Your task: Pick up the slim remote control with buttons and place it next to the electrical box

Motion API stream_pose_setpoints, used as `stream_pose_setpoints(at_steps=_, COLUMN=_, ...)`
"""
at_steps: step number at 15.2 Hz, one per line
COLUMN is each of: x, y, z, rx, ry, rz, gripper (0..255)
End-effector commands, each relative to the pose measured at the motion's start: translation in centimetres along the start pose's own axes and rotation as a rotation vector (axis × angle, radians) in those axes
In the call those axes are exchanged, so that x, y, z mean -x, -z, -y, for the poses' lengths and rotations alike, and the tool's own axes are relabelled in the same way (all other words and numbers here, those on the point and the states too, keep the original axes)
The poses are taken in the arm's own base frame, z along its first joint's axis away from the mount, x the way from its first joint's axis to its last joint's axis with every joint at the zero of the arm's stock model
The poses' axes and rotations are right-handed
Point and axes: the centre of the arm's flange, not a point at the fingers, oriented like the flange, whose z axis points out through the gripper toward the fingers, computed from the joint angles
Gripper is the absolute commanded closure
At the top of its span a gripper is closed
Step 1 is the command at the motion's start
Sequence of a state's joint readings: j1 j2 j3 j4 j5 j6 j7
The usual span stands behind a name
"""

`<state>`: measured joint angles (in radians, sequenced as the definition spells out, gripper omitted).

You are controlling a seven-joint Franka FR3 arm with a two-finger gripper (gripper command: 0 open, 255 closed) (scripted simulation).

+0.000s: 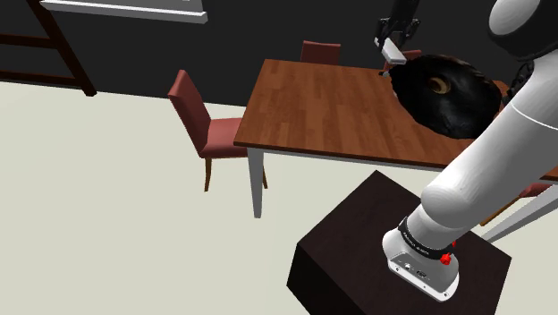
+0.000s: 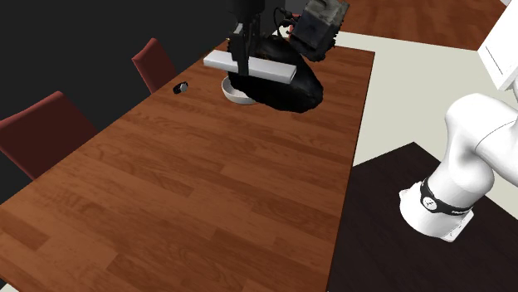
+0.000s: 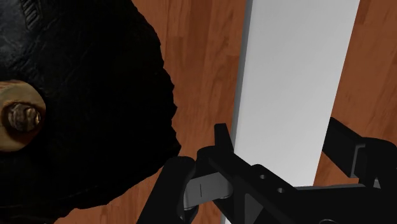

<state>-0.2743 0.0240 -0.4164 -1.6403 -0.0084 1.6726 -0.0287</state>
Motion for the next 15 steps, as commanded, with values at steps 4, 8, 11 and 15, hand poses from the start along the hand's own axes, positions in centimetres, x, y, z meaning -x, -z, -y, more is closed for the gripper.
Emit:
stream_pose_setpoints(at_steps=4, x=0.0, y=2.8, z=0.0, rx=0.000, ry=0.000, rz=0.000, gripper=255)
stream_pose_setpoints(at_steps=8, x=-0.1, y=4.9, z=0.0, rx=0.000, ry=0.000, rz=0.000, gripper=255)
stream_pose_setpoints(at_steps=11, x=-0.1, y=6.5, z=-0.1, rx=0.000, ry=0.000, rz=0.000, gripper=255)
stream_pose_setpoints(at_steps=15, x=0.6, y=7.6, z=-1.2, rx=0.000, ry=0.000, rz=0.000, gripper=255)
